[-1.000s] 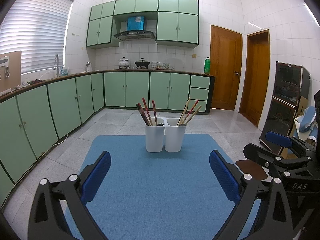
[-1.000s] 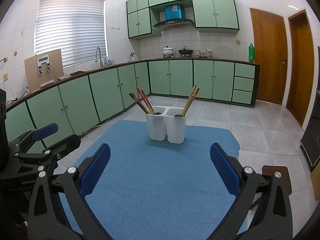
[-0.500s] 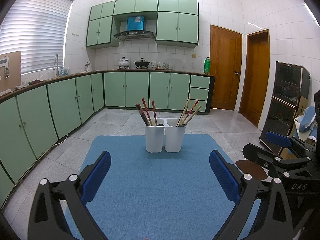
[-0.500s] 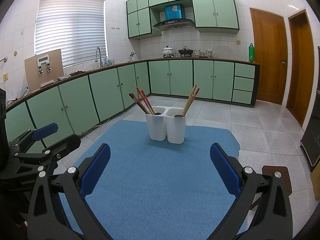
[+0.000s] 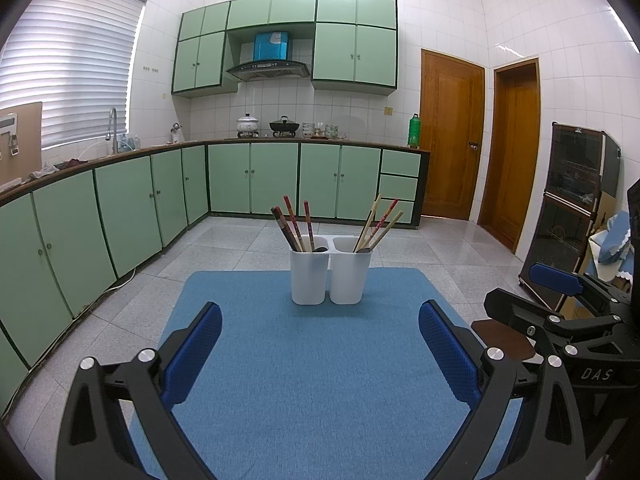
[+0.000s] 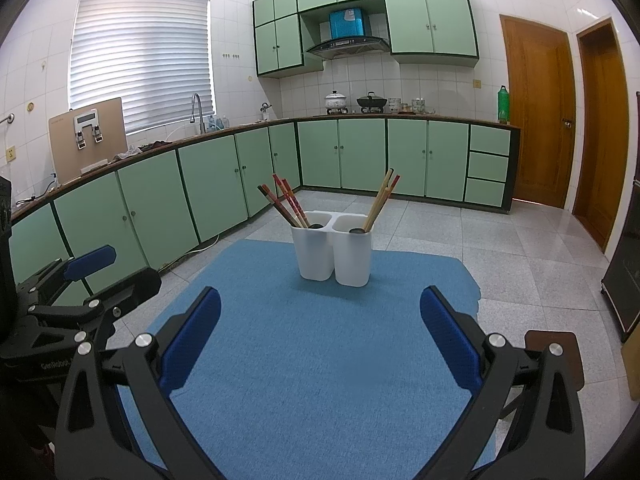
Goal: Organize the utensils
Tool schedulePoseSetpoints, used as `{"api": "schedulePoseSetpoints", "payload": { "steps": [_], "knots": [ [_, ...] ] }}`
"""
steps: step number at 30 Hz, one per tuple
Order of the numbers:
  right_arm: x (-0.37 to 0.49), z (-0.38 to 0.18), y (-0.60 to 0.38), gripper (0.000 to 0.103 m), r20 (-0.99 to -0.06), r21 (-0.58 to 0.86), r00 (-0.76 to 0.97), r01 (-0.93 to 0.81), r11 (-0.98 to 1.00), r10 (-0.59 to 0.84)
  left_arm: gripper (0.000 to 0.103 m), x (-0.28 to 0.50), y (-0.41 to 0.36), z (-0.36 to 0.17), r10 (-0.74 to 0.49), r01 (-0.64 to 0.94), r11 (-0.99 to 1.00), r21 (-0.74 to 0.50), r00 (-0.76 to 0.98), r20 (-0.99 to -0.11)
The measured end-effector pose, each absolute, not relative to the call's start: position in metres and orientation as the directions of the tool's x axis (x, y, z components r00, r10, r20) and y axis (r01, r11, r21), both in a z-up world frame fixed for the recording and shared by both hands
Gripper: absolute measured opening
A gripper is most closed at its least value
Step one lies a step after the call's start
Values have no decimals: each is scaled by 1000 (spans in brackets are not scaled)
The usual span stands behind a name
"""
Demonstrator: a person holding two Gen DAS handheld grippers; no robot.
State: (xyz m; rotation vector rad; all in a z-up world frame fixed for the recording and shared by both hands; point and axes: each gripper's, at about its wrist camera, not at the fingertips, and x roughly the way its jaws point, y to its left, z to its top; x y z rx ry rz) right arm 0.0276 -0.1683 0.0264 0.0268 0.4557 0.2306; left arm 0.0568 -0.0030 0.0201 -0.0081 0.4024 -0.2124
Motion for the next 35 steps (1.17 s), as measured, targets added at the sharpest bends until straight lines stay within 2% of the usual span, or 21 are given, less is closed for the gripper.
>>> {"api": "schedulePoseSetpoints", "payload": {
  "steps": [35],
  "knots": [
    [28,19,-165,97,-447,84,865,-213,974,227,97,55,0,16,-197,194,980,-48,895,-400]
  ]
}}
